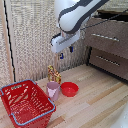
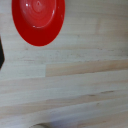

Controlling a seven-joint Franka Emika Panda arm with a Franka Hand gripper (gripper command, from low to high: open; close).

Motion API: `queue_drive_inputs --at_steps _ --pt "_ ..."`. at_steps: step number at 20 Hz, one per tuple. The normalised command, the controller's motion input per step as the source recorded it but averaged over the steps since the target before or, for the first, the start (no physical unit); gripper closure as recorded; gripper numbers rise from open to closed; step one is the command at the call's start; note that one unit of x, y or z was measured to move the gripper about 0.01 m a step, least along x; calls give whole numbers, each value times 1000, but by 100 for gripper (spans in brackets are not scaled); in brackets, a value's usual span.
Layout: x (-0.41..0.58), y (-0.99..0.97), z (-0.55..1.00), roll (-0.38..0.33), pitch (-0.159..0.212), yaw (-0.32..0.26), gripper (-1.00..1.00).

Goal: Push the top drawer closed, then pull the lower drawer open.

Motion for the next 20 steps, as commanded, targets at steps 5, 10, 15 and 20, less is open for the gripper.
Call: queue_drive_inputs --at_steps 5,10,15,20 --pt "0 0 14 -374 0 138 -100" --pt "98 0 13 -375 0 102 -100" --pt "166 0 42 -375 0 87 -100" --pt "155 0 50 -375 -5 102 -100"
